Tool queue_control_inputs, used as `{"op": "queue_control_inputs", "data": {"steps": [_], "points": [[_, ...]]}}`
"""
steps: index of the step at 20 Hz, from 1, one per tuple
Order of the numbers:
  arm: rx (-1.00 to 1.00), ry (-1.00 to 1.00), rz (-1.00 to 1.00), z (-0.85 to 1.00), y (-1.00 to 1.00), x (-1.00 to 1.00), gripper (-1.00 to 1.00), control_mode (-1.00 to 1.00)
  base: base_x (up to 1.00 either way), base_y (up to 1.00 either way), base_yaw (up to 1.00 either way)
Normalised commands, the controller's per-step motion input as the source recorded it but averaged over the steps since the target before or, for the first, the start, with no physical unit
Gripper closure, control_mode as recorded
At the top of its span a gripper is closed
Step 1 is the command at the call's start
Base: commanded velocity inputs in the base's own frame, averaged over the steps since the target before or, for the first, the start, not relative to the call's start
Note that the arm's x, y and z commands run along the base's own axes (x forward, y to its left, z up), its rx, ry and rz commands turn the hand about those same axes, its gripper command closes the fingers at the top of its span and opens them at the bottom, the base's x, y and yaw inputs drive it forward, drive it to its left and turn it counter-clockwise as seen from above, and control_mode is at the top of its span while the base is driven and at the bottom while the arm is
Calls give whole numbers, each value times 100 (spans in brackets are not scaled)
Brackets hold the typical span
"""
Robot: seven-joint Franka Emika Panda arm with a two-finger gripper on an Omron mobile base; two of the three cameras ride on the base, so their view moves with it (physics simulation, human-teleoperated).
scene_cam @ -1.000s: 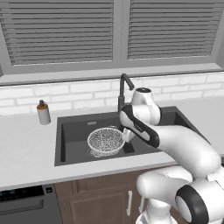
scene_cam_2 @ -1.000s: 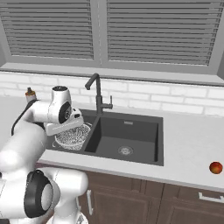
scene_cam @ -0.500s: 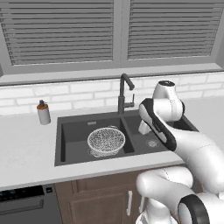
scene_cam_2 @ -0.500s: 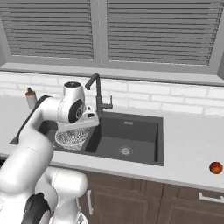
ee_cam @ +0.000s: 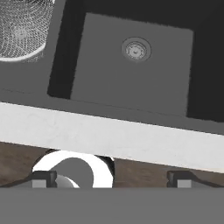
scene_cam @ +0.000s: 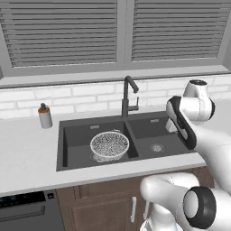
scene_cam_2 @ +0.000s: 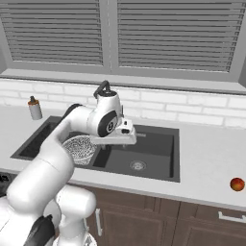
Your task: Put the colander in the sink, put the apple in the colander, and turn on the sink faucet and pour water over the colander.
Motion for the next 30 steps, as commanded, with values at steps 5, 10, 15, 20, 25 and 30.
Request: {"op": "queue_control_inputs", "data": {"steps": [5, 10, 15, 20, 25, 30], "points": [[0, 12, -34, 8, -100, 0, -100, -100, 0, 0, 0], [0, 11, -35, 1, -100, 0, -100, -100, 0, 0, 0], [0, 6, -37, 0, -84, 0, -100, -100, 0, 0, 0], [0, 0, -35, -11, -71, -3, -100, -100, 0, 0, 0], [0, -16, -19, -28, -57, -8, -100, -100, 0, 0, 0], [0, -14, -13, -20, -55, -2, -100, -100, 0, 0, 0]]}}
